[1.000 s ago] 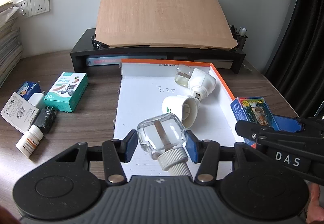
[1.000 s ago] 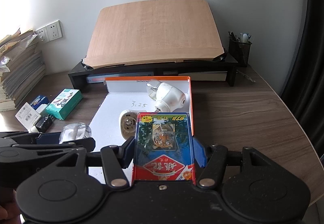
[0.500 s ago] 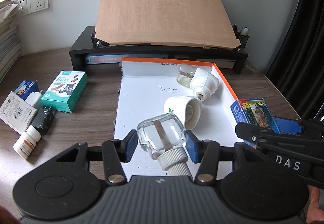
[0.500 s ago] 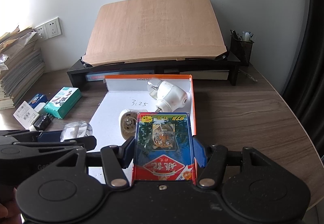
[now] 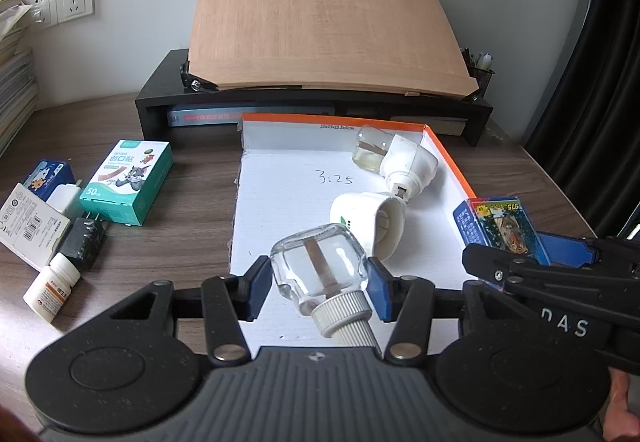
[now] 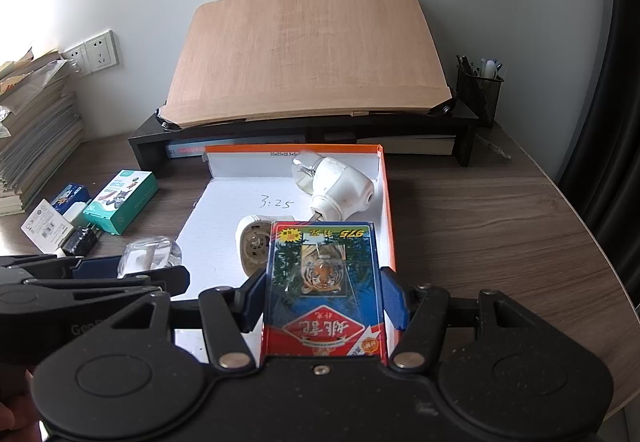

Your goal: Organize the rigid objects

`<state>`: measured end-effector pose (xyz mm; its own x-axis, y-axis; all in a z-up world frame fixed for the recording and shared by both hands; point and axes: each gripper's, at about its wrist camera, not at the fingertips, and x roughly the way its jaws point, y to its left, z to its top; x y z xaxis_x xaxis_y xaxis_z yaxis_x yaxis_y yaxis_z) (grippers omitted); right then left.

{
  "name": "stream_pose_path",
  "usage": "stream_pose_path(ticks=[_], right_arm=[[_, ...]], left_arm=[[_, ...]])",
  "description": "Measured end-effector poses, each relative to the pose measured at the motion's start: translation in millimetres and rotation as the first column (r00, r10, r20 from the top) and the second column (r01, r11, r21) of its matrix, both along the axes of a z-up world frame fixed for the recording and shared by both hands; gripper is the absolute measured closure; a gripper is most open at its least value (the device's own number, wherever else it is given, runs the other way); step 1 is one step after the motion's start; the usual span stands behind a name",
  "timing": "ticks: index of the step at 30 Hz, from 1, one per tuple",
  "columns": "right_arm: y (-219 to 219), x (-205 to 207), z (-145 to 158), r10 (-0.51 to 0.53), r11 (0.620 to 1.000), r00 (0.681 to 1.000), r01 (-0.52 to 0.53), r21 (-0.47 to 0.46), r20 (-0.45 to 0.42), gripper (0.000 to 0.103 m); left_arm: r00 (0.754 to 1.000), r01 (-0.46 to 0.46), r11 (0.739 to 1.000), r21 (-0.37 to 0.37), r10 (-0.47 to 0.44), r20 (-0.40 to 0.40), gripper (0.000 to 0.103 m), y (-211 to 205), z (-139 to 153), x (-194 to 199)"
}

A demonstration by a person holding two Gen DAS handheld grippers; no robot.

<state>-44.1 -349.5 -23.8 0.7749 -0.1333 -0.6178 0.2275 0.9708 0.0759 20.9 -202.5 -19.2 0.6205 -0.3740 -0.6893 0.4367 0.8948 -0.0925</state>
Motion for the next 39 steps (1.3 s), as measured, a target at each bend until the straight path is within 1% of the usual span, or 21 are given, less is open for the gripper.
stream_pose_path(ticks=[7,20,28,39], right_arm=[[3.9,0.7,1.7,-0.021,1.0,1.0,0.021,-0.002,-0.019,0.032],[14.3,-4.3,6.8,-0.1,0.995,0.993,0.101,0.0,-0.055,0.032],[28.8,-4.5,12.7,-0.113,0.994,0.992,0.113,-0.009,-0.057,0.032],[37.1,-9.4,11.2,-0.128,0.992,0.99,0.128,0.0,-0.061,0.032]], left_arm=[[1.0,0.017,1.0,0.002,-0.017,-0.016,0.052,0.9,0.8,5.2],[0.995,0.097,0.995,0.015,-0.096,-0.04,0.052,6.2,3.3,9.1],[0.994,0.104,0.995,0.009,-0.104,-0.042,0.052,19.7,9.1,11.4],[0.992,0.123,0.992,0.019,-0.122,-0.038,0.052,26.9,11.0,7.6]])
